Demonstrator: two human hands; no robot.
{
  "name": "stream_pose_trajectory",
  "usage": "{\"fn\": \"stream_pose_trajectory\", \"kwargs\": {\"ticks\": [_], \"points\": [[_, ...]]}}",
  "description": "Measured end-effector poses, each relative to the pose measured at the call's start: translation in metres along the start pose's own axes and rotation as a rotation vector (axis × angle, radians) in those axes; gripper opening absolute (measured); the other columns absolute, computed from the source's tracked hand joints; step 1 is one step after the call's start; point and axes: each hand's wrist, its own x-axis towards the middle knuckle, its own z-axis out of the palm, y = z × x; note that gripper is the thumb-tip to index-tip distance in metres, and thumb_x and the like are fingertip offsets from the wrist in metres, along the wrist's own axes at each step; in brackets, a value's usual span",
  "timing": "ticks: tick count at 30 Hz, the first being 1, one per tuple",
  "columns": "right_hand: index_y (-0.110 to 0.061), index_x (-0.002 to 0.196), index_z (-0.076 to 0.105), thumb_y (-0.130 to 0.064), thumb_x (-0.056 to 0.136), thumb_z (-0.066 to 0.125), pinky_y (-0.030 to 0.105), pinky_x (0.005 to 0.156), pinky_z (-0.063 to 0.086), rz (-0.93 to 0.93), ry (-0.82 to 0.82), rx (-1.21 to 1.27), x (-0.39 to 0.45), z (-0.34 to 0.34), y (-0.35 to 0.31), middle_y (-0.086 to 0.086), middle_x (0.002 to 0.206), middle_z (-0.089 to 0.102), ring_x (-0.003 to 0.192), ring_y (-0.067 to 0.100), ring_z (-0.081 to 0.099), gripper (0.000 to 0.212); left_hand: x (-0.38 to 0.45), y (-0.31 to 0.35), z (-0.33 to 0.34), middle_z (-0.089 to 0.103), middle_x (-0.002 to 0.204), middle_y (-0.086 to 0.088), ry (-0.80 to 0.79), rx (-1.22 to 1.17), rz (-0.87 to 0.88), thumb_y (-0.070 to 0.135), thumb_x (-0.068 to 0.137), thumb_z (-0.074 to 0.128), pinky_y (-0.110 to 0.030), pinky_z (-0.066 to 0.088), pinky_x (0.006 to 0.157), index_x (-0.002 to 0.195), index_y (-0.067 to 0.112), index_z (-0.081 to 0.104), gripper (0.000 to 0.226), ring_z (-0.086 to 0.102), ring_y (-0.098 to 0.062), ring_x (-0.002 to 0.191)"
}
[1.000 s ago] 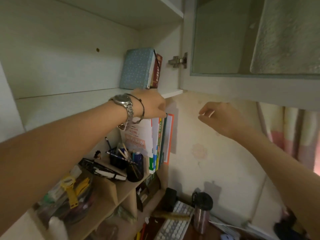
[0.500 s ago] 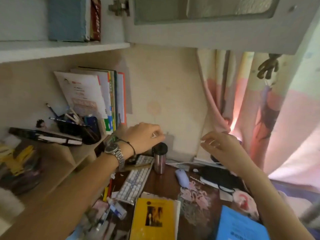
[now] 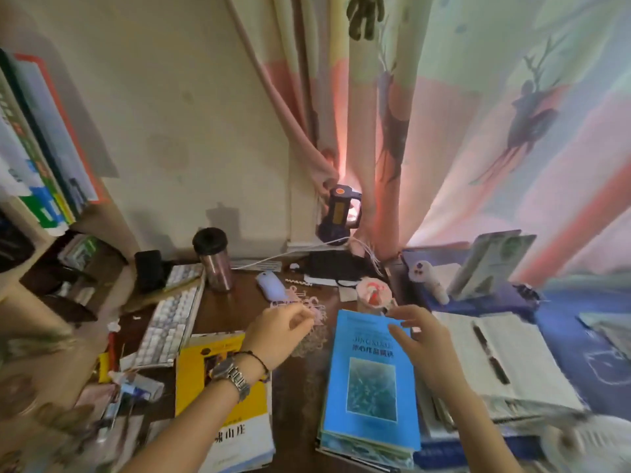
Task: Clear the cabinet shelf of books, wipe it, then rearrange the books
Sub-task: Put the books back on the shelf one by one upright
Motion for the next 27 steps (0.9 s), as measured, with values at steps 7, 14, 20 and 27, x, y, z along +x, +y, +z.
{"fn": "stream_pose_trajectory", "kwargs": {"ticks": [7,14,20,27], "points": [[-0.016,0.14,0.039,-0.021,0.077,0.08,0.027,0.104,0.034,0.224,-0.049,0.027,-0.044,0.033,0.049,-0.005,0.133,0.042,0.125,0.014,0.041,0.075,-0.014,-0.006,0.084,0.05,0.133,0.013,-0.209,-0.158,-0.064,0.029,0.093,0.057,-0.019,0.044,0.089,0.133,0.029,0.045,0.042,0.05,-0.007,0.118],[-0.03,0.148,0.027,-0.024,0.078,0.079,0.045,0.106,0.043,0.409,-0.095,0.271,-0.056,0.046,0.064,-0.007,0.146,0.041,0.131,0.017,0.043,0.087,-0.024,-0.001,0.114,0.034,0.148,0.009,-0.263,-0.21,-0.128,0.027,0.093,0.057,-0.027,0.047,0.097,0.149,0.029,0.019,0.067,0.046,-0.01,0.125],[-0.027,0.147,0.03,-0.018,0.081,0.076,0.036,0.101,0.047,0.378,-0.071,0.275,-0.058,0.041,0.067,-0.009,0.141,0.046,0.123,0.013,0.05,0.081,-0.026,0.01,0.125,0.024,0.151,0.003,-0.26,-0.174,-0.096,0.029,0.092,0.058,-0.021,0.029,0.108,0.15,0.029,0.012,0.074,0.024,-0.012,0.138],[-0.024,0.145,0.034,-0.014,0.081,0.075,0.025,0.094,0.042,0.366,-0.061,0.278,-0.06,0.035,0.075,-0.007,0.137,0.045,0.12,0.012,0.047,0.077,-0.026,0.017,0.13,0.017,0.153,0.008,-0.255,-0.158,-0.053,0.03,0.092,0.057,-0.03,0.018,0.117,0.15,0.028,0.013,0.072,0.011,-0.013,0.143]]}}
